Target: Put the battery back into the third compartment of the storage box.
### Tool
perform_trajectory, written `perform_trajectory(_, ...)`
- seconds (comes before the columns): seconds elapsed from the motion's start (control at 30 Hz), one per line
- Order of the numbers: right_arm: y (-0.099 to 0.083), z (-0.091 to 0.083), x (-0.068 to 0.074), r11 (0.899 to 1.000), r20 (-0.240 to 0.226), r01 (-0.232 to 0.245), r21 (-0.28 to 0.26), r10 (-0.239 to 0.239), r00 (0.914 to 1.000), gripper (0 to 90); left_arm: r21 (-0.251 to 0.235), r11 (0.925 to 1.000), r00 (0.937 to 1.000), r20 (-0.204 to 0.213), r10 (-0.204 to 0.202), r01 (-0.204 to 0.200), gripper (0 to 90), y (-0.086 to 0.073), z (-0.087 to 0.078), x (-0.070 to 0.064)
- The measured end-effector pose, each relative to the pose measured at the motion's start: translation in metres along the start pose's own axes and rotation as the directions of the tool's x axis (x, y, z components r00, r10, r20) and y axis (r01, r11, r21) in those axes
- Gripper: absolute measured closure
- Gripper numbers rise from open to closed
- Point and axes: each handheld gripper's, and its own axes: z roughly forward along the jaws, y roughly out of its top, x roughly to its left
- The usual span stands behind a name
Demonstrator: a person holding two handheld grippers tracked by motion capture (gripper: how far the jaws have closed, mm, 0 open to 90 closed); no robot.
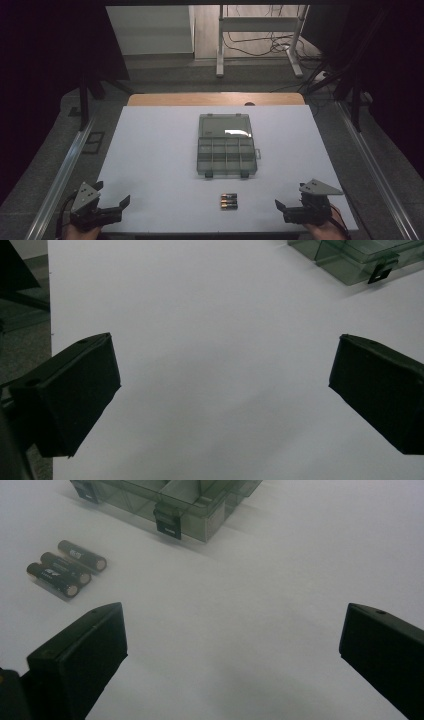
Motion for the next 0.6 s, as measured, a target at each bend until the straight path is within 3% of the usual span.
perform_trajectory(0.4,0.013,0.003,0.004,1.000,-0.015,0.009,0.027,-0.009,0.9998,0.0,0.003,0.9999,0.9999,0.002,-0.010,0.010,0.6,0.000,0.001,0.001)
perform_trajectory(0.6,0.020,0.004,0.004,1.000,-0.027,-0.006,0.013,0.007,0.9996,0.0,0.003,0.9999,0.9999,0.004,-0.017,0.017,0.7,0.000,0.001,0.002)
